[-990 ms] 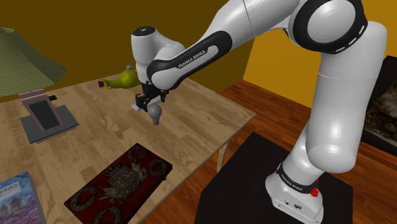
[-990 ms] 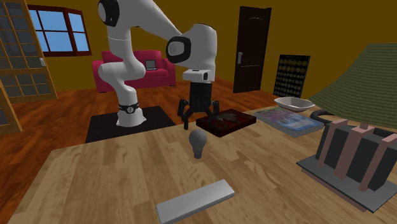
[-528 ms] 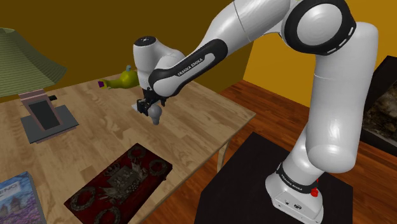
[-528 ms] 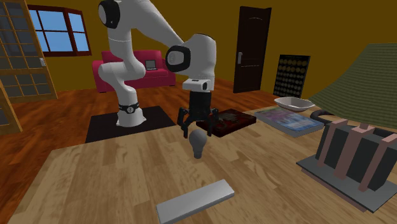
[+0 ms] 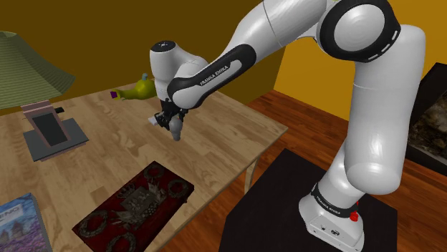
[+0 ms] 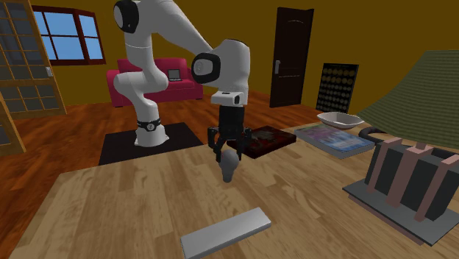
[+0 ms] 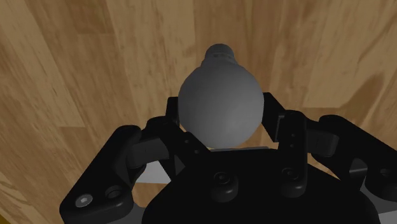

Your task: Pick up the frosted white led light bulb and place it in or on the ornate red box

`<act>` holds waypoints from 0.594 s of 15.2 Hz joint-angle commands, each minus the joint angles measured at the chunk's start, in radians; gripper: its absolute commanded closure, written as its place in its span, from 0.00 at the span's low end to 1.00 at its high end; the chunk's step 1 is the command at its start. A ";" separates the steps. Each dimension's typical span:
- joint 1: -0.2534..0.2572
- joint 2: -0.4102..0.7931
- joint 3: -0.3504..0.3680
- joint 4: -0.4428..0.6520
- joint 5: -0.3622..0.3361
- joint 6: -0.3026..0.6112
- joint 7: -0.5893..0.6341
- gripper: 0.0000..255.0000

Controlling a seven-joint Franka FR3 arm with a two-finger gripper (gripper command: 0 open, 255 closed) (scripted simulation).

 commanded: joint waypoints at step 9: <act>-0.002 -0.014 0.004 0.007 0.010 -0.020 -0.010 1.00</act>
